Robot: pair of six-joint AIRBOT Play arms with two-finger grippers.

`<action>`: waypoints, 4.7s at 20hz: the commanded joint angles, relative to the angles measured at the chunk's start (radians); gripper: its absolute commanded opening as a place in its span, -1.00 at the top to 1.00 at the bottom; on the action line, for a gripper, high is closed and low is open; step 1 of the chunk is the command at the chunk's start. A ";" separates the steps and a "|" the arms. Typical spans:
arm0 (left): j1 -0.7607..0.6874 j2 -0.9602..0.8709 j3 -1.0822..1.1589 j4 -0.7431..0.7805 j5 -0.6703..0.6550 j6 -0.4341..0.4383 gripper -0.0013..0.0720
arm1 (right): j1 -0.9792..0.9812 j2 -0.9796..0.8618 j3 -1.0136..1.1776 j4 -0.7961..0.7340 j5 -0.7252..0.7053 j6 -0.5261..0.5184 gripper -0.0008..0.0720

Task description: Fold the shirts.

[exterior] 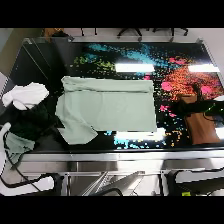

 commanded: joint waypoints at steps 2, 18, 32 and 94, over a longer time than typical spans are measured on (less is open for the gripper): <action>0.011 0.090 -0.237 -0.130 0.186 0.058 -0.63 | -0.012 0.022 -0.130 -0.012 -0.052 -0.020 -0.04; -0.033 0.192 -0.207 -0.277 0.240 0.176 0.93 | 0.249 -0.032 -0.226 -0.007 -0.092 -0.042 -0.02; 0.020 0.706 -0.216 0.039 -0.025 -0.028 0.94 | 0.179 0.100 -0.225 -0.325 -0.044 0.221 0.93; -0.970 -0.811 1.104 -0.312 0.452 -0.091 0.93 | 0.217 0.129 0.429 0.289 0.198 0.076 0.92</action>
